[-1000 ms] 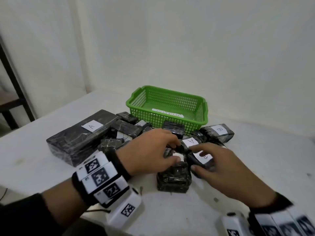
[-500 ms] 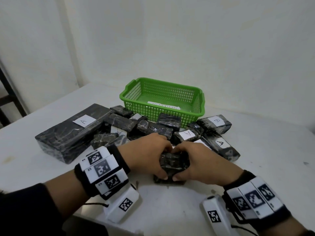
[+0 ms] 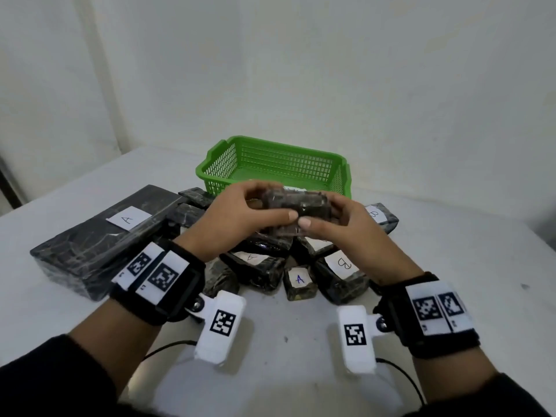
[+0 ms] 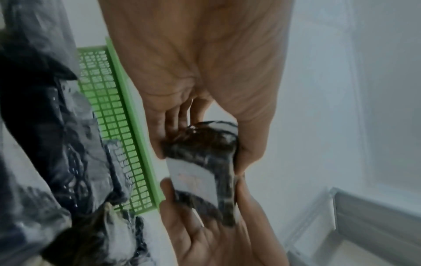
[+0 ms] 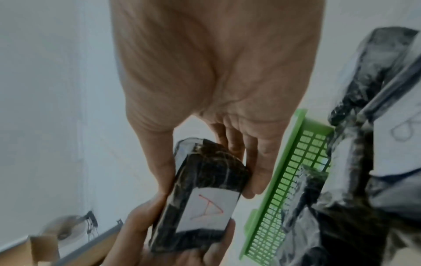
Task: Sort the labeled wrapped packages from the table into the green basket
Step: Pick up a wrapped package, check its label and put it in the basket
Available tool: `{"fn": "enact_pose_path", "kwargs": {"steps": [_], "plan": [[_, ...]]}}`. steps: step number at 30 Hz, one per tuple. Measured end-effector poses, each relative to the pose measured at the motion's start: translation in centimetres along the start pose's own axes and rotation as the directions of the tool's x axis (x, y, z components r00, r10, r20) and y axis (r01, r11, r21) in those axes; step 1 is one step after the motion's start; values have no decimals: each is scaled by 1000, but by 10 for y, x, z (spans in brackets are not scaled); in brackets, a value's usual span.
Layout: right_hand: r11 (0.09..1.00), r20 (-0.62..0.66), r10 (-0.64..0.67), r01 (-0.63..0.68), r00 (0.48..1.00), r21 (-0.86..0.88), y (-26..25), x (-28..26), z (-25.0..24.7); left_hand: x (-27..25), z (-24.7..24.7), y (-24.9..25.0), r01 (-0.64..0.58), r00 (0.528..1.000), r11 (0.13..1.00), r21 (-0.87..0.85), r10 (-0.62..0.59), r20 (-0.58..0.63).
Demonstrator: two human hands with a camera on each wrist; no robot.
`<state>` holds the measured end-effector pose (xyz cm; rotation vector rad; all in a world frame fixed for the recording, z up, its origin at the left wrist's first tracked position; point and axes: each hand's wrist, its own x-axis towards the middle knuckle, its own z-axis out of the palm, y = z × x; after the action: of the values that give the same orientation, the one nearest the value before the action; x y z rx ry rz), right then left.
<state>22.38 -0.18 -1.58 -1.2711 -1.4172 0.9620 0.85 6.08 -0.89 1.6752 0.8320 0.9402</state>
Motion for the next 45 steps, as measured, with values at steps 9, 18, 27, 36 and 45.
{"fn": "enact_pose_path", "kwargs": {"steps": [9,18,27,36,45], "plan": [[986,-170,-1,29,985,163,0,19,3,21,15,-6,11,999,977,-215,-17,-29],[984,-218,-2,41,976,175,3,15,-8,35,29,-20,1,999,932,-362,-14,-33],[984,-191,-44,75,981,159,8,10,-16,40,26,-25,-11,999,932,-362,27,39],[983,-244,-67,105,968,148,7,5,-9,35,20,-21,-48,992,960,-276,78,96],[972,-233,-103,148,967,182,8,3,-8,33,13,-20,-45,988,956,-290,86,128]]}}
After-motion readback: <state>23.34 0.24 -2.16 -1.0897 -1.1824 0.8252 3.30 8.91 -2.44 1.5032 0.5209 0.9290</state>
